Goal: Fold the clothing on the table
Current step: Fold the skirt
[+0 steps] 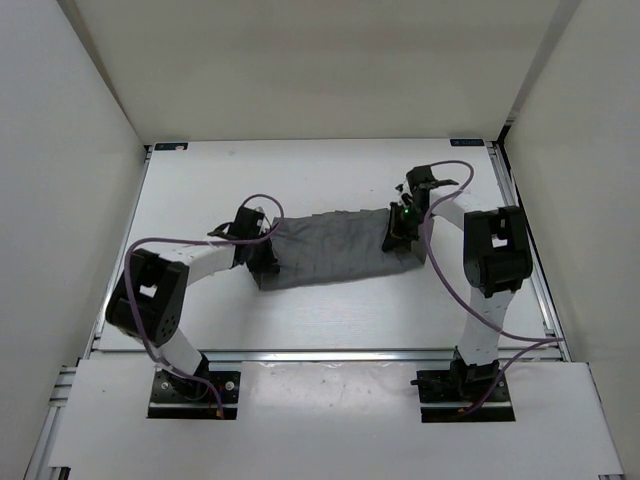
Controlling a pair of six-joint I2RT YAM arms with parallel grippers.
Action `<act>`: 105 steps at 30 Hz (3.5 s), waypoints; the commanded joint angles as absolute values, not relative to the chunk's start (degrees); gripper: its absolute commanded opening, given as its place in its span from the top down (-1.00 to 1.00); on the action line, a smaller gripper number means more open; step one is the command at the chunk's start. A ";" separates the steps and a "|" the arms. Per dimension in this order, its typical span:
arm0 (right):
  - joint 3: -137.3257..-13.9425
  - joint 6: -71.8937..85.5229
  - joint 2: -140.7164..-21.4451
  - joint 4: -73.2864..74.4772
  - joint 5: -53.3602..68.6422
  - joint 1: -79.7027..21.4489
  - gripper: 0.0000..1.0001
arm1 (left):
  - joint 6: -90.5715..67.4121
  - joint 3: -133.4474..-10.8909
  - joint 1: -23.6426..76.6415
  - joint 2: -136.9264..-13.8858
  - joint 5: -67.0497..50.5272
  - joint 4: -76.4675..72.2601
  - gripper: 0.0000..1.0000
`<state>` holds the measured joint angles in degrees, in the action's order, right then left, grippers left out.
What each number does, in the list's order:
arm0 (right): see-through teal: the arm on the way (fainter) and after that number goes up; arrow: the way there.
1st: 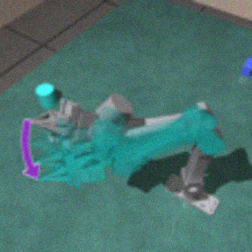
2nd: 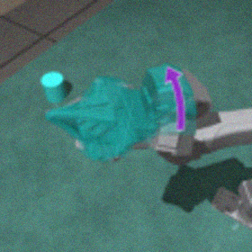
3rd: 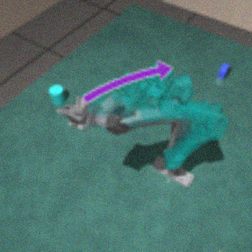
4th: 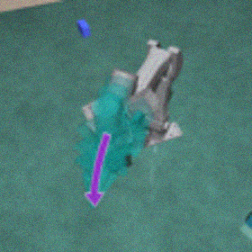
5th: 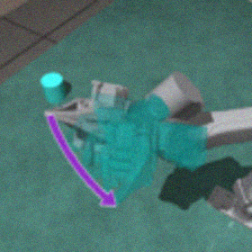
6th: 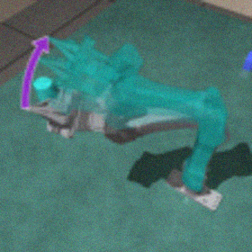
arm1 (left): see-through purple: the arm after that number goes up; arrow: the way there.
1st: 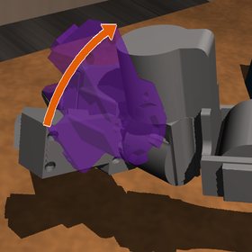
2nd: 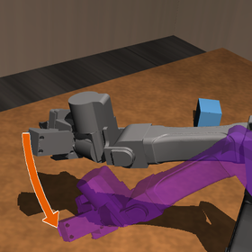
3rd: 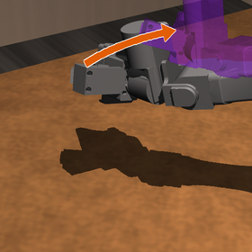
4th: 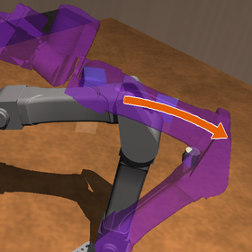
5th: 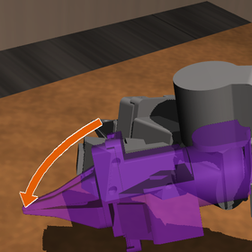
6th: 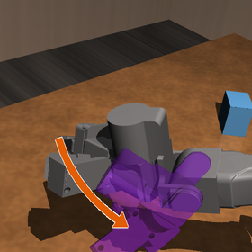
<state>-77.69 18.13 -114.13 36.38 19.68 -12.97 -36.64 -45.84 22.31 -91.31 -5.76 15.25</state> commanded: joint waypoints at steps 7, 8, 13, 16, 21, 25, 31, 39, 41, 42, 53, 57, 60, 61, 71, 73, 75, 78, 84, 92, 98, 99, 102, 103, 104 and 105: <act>-75.33 13.62 -99.51 35.94 16.35 -3.89 -0.90 | -32.35 -52.74 20.48 -94.14 -3.77 17.84 1.00; -73.50 13.80 -98.71 35.95 16.87 -3.43 -0.98 | -32.69 -52.39 19.96 -93.52 -4.13 17.67 1.00; -67.60 12.66 -97.65 36.31 18.63 5.35 -0.98 | -32.87 -51.15 18.55 -90.97 -5.36 17.58 1.00; -65.66 13.01 -98.61 32.97 20.21 6.50 -0.98 | -32.52 -50.89 17.93 -90.70 -5.97 17.67 1.00; -65.92 15.81 -103.44 24.98 25.03 4.22 -0.97 | -31.38 -51.33 18.02 -91.41 -6.33 18.55 1.00; -66.88 18.54 -107.48 18.73 30.22 2.64 -0.93 | -31.20 -51.07 18.19 -91.67 -6.33 19.07 1.00; -66.36 19.42 -110.13 15.13 36.81 -2.28 -0.76 | -31.72 -49.84 18.54 -92.20 -6.77 18.02 1.00; -60.39 23.37 -110.48 10.37 46.23 -7.82 0.46 | -32.43 -49.48 20.39 -94.04 -7.73 16.53 1.00; -59.86 23.73 -110.04 11.59 45.10 -7.82 0.98 | -32.61 -49.92 21.09 -94.48 -7.56 16.35 1.00; -59.42 22.86 -109.52 12.04 44.57 -7.30 1.00 | -32.52 -50.01 21.35 -94.66 -7.30 16.26 1.00; -60.20 15.65 -97.83 30.58 24.71 3.94 1.00 | -34.54 -48.17 28.47 -95.27 -8.00 14.68 1.00; -61.08 14.41 -95.36 32.69 22.94 3.78 1.00 | -34.45 -50.00 29.62 -95.19 -10.09 14.68 1.00; -61.44 14.41 -94.83 33.40 22.94 2.20 1.00 | -36.47 -53.42 28.92 -92.12 -15.63 12.84 0.98; -60.91 14.76 -94.66 33.31 22.94 2.11 1.00 | -36.56 -56.57 29.09 -91.67 -16.25 12.83 0.95; -59.58 14.50 -94.66 32.70 23.82 0.97 1.00 | -43.49 -69.61 32.43 -98.86 -28.91 4.77 0.97; -59.76 14.76 -95.01 32.70 23.82 1.23 0.99 | -45.42 -69.26 32.87 -102.64 -29.27 0.98 1.00; -59.59 14.41 -94.83 32.35 24.17 1.32 1.00 | -46.93 -69.17 33.48 -105.28 -29.44 -2.80 1.00; -59.68 14.33 -95.10 32.70 24.43 0.71 1.00 | -48.42 -72.32 34.27 -109.67 -29.80 -4.66 1.00; -59.33 14.06 -96.32 32.61 24.96 0.35 0.99 | -46.50 -80.41 36.73 -115.92 -26.98 -0.28 1.00; -60.20 14.24 -97.38 32.96 25.22 0.35 1.00 | -42.55 -85.16 38.93 -119.62 -19.44 7.98 1.00; -60.82 13.80 -97.65 33.40 25.31 -1.31 0.99 | -39.03 -87.10 39.99 -121.99 -14.08 11.59 1.00; -60.91 13.54 -97.82 33.57 25.05 -1.06 1.00 | -38.41 -87.53 40.25 -122.69 -12.58 11.95 1.00; -61.17 13.88 -97.12 34.01 25.31 -1.14 1.00 | -37.27 -87.45 40.34 -124.18 -11.08 12.13 1.00; -61.17 13.97 -96.77 33.84 25.40 -1.32 1.00 | -37.00 -87.97 40.25 -124.54 -10.38 12.56 1.00; -61.43 13.97 -96.33 34.10 25.57 -1.49 0.99 | -36.74 -87.89 40.34 -125.06 -10.02 12.92 1.00; -61.78 13.97 -96.50 34.62 25.14 -2.02 1.00 | -36.13 -88.59 40.17 -125.94 -8.71 13.09 1.00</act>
